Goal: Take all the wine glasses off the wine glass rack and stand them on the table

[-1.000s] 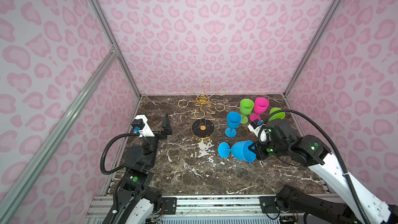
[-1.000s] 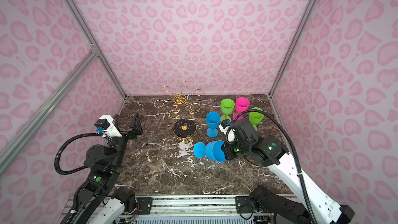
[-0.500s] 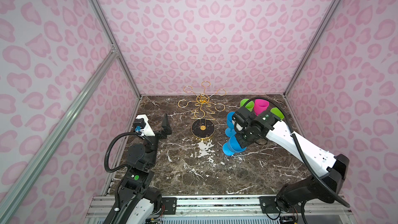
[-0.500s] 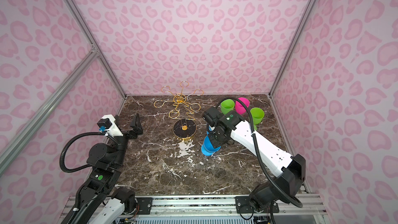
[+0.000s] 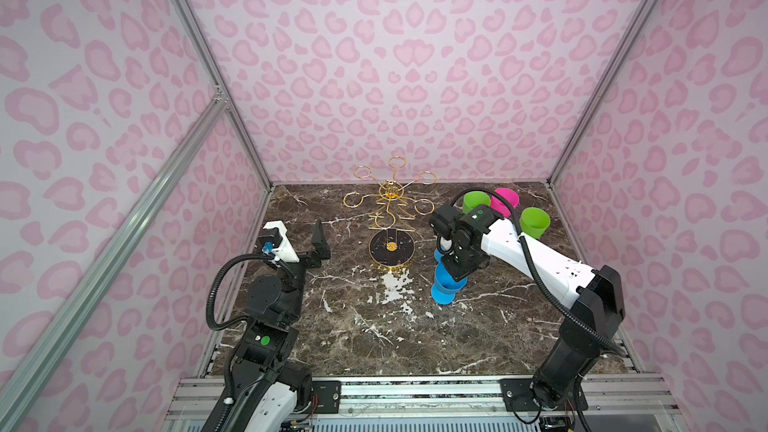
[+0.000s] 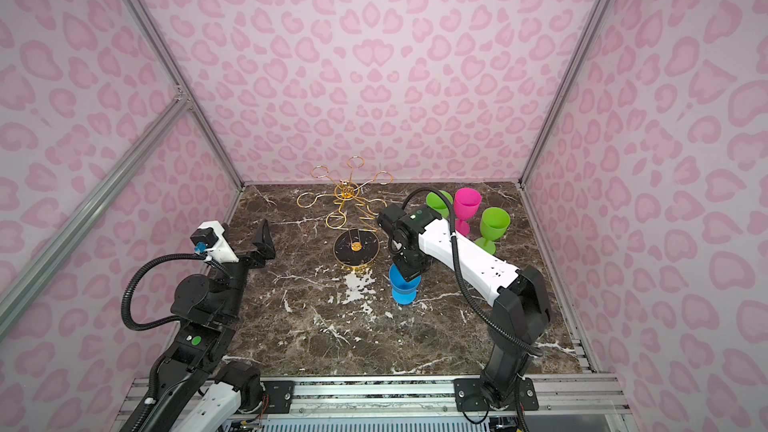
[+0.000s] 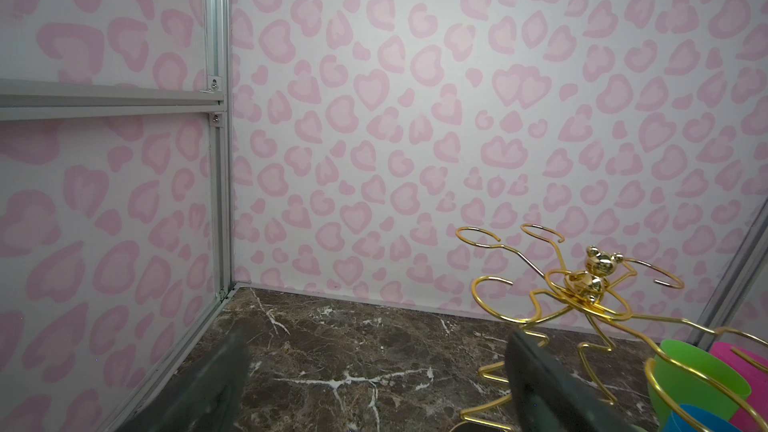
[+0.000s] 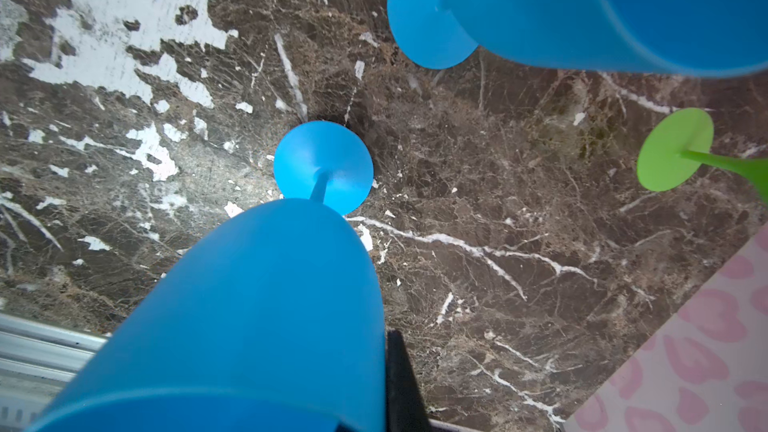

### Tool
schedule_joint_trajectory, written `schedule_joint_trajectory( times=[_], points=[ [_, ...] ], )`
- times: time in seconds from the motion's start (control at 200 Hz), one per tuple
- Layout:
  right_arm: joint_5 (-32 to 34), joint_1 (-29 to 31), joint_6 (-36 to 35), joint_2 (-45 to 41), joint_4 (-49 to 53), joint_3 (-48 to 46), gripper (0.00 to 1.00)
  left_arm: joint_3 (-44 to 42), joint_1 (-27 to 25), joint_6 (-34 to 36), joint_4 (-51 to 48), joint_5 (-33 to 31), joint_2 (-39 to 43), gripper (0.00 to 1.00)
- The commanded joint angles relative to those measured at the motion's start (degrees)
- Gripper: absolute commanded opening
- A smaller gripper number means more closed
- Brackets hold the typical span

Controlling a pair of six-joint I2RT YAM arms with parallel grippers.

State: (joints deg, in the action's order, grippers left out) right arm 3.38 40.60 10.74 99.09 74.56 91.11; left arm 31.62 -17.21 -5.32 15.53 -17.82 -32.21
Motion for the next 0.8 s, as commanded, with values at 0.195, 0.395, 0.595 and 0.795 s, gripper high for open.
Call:
schedule_joint_trajectory(
  times=[0.195, 0.395, 0.595, 0.795],
  points=[
    [-0.5, -0.3, -1.2, 1.0, -0.3, 1.0, 0.17, -0.2, 0.8, -0.3, 2.5, 0.3, -0.1, 0.97],
    [-1.2, -0.8, -1.6, -1.4, -0.6, 3.7, 0.35, -0.6, 1.3, -0.5, 3.0, 0.4, -0.2, 0.97],
    [-4.4, -4.3, -2.8, -7.8, -4.0, 4.4, 0.49, -1.4, 2.4, -0.2, 4.6, 1.2, -0.5, 0.97],
    [-9.3, -13.4, -2.3, -24.8, -24.1, -10.7, 0.86, -5.6, 3.2, 0.4, 12.3, 1.8, -4.3, 0.97]
  ],
)
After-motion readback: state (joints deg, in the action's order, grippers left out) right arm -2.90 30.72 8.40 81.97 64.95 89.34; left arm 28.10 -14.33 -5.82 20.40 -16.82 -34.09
